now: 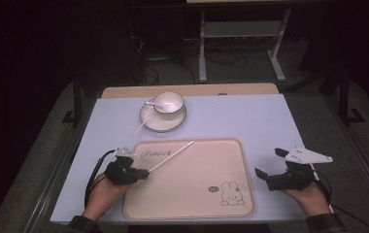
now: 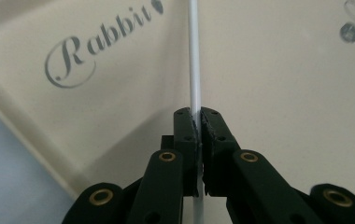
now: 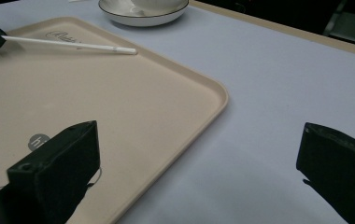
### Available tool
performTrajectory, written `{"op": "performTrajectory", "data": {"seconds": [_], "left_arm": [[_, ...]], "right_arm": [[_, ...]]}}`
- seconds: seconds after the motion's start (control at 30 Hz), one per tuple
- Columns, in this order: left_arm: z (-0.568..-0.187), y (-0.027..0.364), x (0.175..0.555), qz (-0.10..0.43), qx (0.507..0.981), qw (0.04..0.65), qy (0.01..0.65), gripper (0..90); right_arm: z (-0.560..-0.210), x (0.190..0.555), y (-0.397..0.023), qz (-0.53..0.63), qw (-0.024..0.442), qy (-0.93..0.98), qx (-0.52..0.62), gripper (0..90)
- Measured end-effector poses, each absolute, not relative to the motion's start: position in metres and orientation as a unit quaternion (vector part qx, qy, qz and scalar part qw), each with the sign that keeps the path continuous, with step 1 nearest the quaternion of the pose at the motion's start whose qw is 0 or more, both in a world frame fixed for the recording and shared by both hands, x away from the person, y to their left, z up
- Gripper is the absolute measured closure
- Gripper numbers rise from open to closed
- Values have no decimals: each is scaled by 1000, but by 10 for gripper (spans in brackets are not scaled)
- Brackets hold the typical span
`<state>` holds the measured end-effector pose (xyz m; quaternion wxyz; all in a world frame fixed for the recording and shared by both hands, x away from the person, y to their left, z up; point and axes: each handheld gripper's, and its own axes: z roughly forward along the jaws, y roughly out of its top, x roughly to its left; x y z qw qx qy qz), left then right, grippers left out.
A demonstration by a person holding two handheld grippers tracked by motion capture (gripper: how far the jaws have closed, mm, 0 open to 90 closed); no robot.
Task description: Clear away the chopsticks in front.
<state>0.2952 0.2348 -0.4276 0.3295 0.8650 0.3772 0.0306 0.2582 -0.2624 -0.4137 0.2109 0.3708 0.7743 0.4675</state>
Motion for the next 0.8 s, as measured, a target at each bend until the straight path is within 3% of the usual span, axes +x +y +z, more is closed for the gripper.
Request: {"op": "performTrajectory", "data": {"seconds": [0.57,0.8], "left_arm": [[-431,233,297,29,873,313,373,809],[-427,235,296,25,870,321,373,666]], "right_arm": [[-414,258,-262,464,211,777,369,0],[-415,259,-262,464,210,777,369,0]]}}
